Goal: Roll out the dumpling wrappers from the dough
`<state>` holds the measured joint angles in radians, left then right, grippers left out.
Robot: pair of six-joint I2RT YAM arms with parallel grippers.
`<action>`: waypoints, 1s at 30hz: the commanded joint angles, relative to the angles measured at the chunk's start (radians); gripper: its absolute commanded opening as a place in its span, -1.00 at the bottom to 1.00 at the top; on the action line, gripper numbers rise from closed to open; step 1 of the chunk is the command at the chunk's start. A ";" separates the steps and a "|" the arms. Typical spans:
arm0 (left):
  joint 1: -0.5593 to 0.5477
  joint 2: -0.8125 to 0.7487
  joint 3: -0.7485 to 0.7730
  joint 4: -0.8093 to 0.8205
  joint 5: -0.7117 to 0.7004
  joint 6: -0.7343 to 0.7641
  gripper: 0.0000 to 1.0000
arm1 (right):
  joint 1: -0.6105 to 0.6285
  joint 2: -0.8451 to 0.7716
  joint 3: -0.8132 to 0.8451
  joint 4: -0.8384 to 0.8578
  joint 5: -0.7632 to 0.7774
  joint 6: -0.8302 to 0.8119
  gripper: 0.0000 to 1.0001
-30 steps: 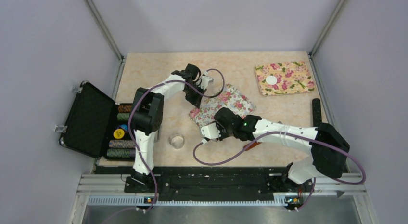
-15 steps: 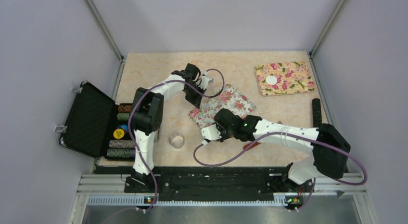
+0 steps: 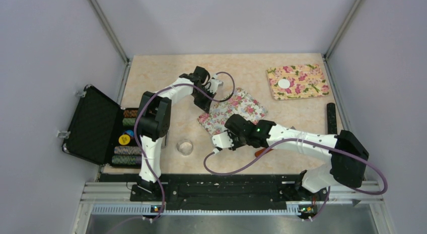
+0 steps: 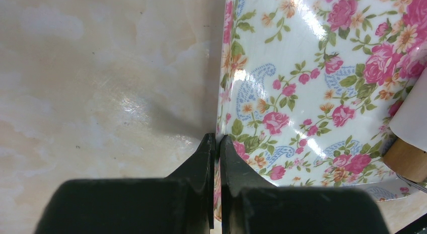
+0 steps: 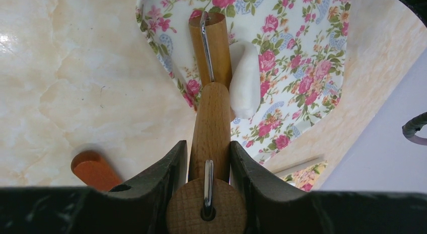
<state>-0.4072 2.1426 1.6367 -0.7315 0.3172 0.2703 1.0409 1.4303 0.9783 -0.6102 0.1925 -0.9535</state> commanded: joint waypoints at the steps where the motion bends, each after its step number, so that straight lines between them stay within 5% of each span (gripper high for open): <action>1: -0.001 0.034 0.008 0.009 -0.032 -0.009 -1.00 | 0.017 0.042 -0.040 -0.240 -0.126 0.046 -1.00; 30: -0.001 0.032 0.008 0.008 -0.031 -0.009 -1.00 | -0.013 0.024 0.074 0.042 0.156 -0.095 -1.00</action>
<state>-0.4072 2.1426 1.6367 -0.7315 0.3172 0.2668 1.0363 1.4513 1.0176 -0.6346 0.2943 -1.0248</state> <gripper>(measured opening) 0.034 0.334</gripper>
